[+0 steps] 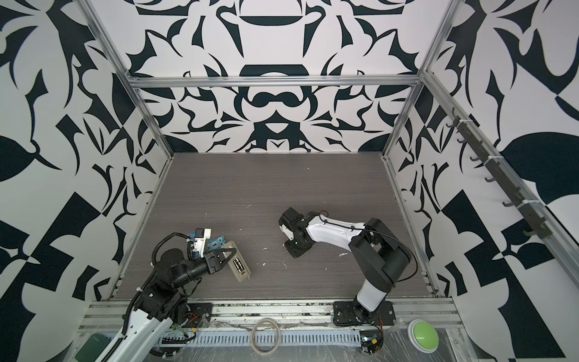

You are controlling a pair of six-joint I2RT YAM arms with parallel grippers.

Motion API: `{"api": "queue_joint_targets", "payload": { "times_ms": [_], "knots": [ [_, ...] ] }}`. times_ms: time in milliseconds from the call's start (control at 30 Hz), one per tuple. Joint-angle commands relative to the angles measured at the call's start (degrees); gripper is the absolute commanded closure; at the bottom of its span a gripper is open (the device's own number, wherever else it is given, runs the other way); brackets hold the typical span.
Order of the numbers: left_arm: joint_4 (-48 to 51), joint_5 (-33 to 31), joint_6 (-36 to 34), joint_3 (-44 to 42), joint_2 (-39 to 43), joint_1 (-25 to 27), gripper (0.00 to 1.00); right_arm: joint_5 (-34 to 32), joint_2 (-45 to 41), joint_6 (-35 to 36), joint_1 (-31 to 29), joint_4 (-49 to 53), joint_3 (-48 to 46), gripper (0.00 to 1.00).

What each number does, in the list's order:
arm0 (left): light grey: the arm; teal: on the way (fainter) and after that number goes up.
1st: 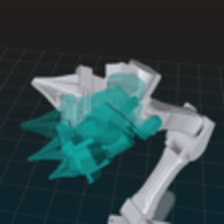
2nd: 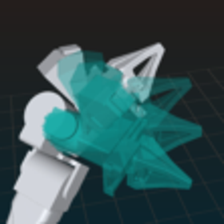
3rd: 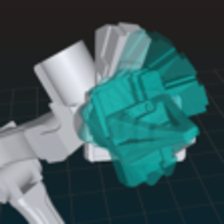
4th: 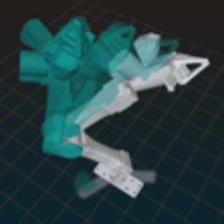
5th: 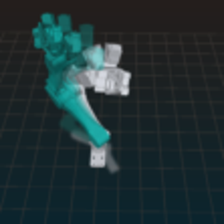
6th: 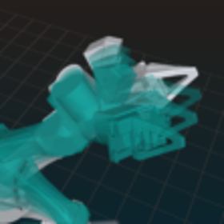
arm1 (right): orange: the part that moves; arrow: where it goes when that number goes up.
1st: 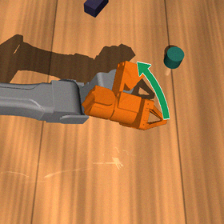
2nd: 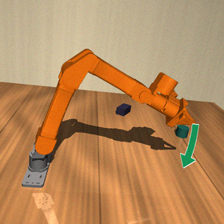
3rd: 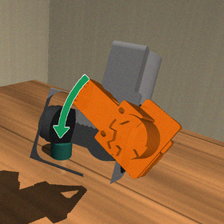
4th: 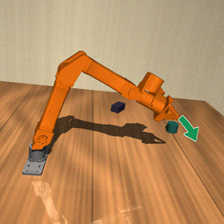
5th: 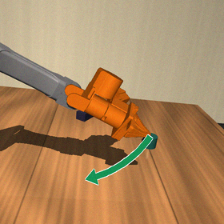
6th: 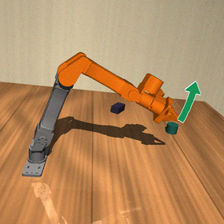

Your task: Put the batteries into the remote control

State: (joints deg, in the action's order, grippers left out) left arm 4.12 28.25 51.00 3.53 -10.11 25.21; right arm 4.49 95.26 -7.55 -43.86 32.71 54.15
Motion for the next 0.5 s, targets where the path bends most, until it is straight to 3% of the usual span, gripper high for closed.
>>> {"api": "queue_joint_targets", "payload": {
  "times_ms": [0, 467],
  "knots": [
    [-0.75, -0.4, 0.03, 1.98, 1.02, 0.21, 1.0, 1.67, -2.02, 0.47, 0.13, 0.27, 0.62, 0.84],
    [0.1, -2.09, 0.42, 1.57, 1.94, 0.19, 1.0, 2.9, -2.25, 2.53, -4.36, -1.38, 2.33, 0.87]
  ]
}}
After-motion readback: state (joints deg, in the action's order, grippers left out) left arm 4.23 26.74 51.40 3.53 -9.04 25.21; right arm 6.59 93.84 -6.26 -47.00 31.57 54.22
